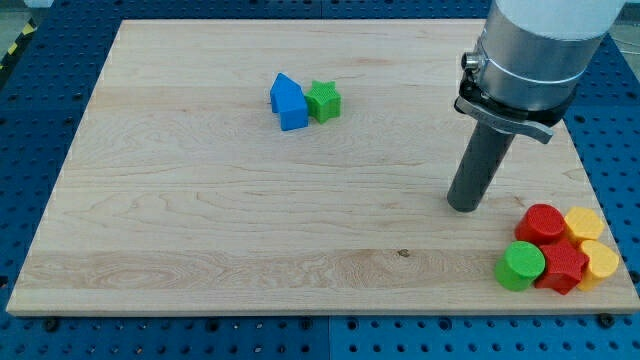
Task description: Move your arm towards the top center
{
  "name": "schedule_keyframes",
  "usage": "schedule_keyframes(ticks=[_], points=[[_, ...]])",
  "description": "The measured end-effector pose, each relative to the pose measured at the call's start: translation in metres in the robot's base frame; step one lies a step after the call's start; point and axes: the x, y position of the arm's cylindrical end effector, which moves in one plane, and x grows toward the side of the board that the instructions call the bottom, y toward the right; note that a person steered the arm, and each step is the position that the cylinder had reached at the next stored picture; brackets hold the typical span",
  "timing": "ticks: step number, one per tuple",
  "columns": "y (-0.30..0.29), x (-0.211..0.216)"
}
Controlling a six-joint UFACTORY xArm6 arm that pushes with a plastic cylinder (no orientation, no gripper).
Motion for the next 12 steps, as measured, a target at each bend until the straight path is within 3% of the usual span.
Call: schedule_keyframes(ticks=[4,12], points=[[-0.003,-0.039],[-0.019,-0.212]])
